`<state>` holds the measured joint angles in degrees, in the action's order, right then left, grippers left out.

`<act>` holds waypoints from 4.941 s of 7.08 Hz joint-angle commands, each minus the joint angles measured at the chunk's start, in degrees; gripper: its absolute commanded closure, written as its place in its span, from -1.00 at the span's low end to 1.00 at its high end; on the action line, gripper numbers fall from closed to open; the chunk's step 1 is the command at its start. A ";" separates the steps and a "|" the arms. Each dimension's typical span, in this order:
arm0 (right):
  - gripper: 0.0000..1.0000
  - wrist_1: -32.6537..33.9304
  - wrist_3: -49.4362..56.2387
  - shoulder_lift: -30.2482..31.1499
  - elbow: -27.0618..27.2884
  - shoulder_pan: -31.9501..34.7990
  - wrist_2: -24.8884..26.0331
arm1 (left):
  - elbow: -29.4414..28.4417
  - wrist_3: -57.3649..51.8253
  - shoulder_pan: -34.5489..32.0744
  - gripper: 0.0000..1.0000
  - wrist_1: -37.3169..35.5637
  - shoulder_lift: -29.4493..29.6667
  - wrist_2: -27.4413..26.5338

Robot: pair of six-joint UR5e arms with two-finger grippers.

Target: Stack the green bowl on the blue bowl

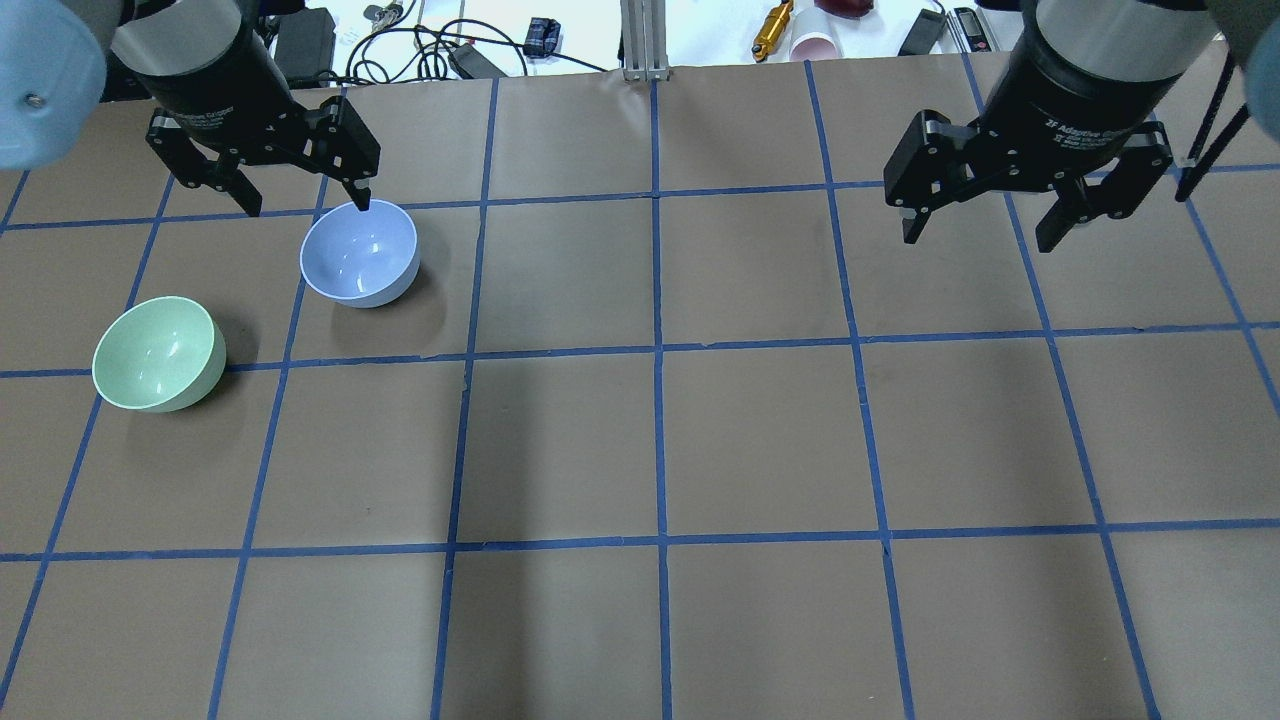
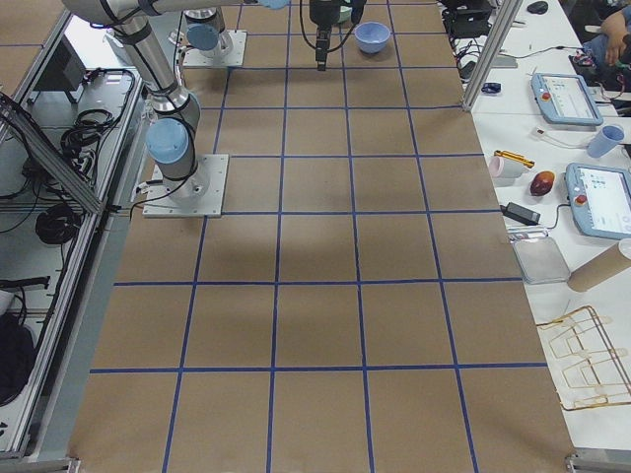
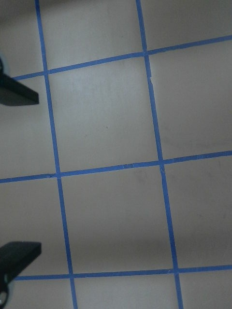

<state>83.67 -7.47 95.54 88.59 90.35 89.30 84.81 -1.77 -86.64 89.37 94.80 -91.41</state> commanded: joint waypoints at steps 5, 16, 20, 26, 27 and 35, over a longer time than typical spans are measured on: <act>-1.00 0.00 0.00 0.00 0.00 0.00 0.00 | 1.59 -1.64 1.12 -1.00 -0.42 -0.67 0.10; -1.00 0.00 0.00 0.00 0.00 0.00 0.00 | 9.23 -31.85 32.56 -1.00 -2.26 2.48 0.71; -1.00 0.00 0.00 0.00 0.00 0.00 0.00 | 10.72 -44.70 39.07 -1.00 -17.27 10.13 3.77; -1.00 -0.09 0.00 0.00 0.00 0.00 0.00 | 14.51 -49.67 42.78 -1.00 -26.88 20.06 7.74; -1.00 -0.09 0.00 0.00 0.00 0.00 0.00 | 14.68 -49.30 42.78 -1.00 -26.88 20.68 8.09; -1.00 0.00 0.00 0.00 0.00 0.00 0.00 | 14.24 -47.01 41.99 0.39 -27.05 23.06 8.09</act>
<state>83.66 -7.47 95.54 88.59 90.35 89.30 99.11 -48.80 -44.61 62.50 117.80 -83.35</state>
